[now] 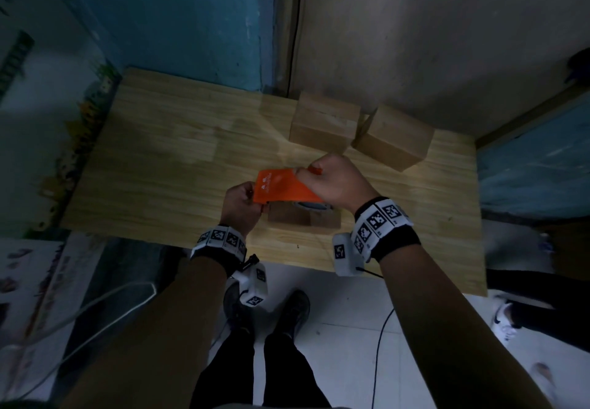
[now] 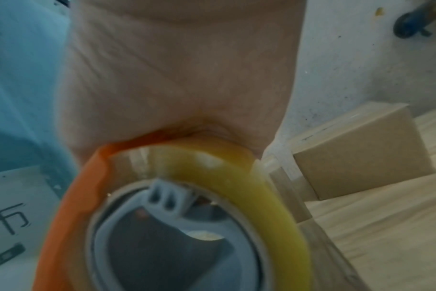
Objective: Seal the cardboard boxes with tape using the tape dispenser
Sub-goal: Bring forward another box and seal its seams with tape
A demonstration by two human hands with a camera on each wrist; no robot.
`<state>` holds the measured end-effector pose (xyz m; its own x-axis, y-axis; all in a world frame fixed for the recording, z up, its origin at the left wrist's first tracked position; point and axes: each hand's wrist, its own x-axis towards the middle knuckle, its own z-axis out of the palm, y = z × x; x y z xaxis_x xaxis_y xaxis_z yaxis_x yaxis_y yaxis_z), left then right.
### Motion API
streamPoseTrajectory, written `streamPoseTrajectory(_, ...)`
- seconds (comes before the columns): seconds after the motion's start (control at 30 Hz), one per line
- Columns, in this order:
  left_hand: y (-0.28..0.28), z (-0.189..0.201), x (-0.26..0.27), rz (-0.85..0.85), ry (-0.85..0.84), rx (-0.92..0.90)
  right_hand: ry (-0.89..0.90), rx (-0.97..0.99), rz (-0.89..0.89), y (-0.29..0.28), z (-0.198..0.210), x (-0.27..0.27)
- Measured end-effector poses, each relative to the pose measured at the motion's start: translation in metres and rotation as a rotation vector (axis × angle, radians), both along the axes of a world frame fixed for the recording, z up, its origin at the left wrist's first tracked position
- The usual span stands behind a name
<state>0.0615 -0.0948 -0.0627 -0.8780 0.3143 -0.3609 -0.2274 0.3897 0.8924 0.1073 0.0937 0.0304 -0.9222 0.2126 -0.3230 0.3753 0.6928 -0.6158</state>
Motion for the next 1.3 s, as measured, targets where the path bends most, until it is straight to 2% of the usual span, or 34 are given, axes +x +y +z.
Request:
streamPoseTrajectory(0.27,-0.004,-0.005,-0.002,0.001,0.086,0.017,0.053,-0.025,-0.040,0.008,0.009,0.009)
streamPoseTrajectory(0.47,-0.003,-0.006,0.003,0.025,0.105,0.015,0.075,0.006,-0.033,0.013,0.009,0.017)
streamPoseTrajectory(0.6,-0.007,-0.010,0.002,0.065,0.057,-0.001,0.099,-0.011,-0.047,0.016,0.007,0.025)
streamPoseTrajectory(0.83,-0.025,-0.019,-0.003,0.065,0.114,-0.045,0.090,-0.050,-0.067,0.016,0.003,0.027)
streamPoseTrajectory(1.13,-0.018,-0.020,0.006,0.113,-0.054,-0.001,0.091,-0.086,-0.117,0.015,0.002,0.028)
streamPoseTrajectory(1.3,-0.011,-0.023,0.020,0.111,-0.033,-0.023,0.071,-0.115,-0.093,0.017,0.002,0.027)
